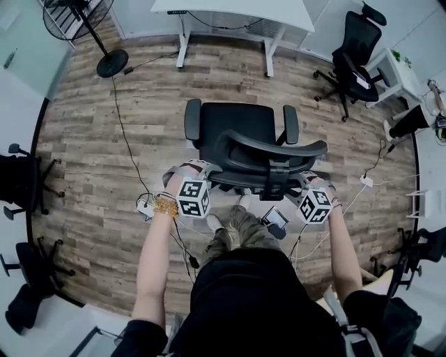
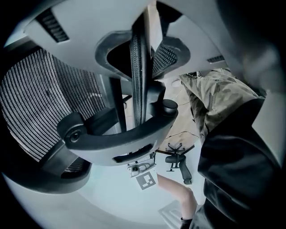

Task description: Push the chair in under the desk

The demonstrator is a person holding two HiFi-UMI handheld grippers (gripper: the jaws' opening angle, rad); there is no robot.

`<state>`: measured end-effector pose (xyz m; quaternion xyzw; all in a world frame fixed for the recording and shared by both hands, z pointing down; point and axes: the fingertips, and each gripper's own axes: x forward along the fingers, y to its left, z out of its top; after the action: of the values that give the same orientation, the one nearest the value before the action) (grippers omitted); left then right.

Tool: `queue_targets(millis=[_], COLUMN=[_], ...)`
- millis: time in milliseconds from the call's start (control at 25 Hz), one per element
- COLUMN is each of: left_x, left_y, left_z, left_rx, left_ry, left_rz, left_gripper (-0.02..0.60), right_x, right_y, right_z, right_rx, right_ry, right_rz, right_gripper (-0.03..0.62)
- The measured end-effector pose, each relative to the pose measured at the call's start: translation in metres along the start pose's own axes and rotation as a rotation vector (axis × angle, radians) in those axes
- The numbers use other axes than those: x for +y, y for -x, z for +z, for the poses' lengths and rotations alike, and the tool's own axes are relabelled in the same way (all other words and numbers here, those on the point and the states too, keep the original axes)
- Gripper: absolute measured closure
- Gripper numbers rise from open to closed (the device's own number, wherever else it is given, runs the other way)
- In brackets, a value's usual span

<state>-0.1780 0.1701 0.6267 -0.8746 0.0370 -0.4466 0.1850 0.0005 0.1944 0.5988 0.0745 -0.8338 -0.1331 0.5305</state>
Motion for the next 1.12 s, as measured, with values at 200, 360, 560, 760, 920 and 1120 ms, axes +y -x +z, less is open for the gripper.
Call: queue_targets(millis=[200,360,560,760,920,1120], left_x=[0.010,0.024,0.038,0.052,0.068,0.095], left_y=[0.006,0.008,0.006,0.004,0.002,0.001], left_z=[-0.016,-0.027,-0.037,-0.049,-0.060,-0.080], left_rx=[0.000,-0.004,-0.002,0.023,0.031,0.039], left_ry=[-0.003,-0.006,0.004,0.049,0.072,0.104], left_rz=[0.008,0.021,0.020,-0.010,-0.025,-0.013], left_gripper=[0.446,0.445,0.448,0.446,0.440,0.428], right_x=[-0.013,-0.030,-0.049,-0.066,-0.084,-0.115], right_y=[-0.012,-0.020,-0.028,-0.037,-0.045,-0.060], right_z=[0.011,0.016,0.017,0.019,0.020,0.025], right_rx=[-0.008,-0.019,-0.024,-0.032,-0.033,-0.032], right_ry=[0.012,0.030,0.052,0.068,0.077,0.102], right_rz=[-0.011,-0.023,-0.030,-0.033,-0.041,-0.047], right_gripper=[0.477,0.474,0.474,0.473,0.473,0.471])
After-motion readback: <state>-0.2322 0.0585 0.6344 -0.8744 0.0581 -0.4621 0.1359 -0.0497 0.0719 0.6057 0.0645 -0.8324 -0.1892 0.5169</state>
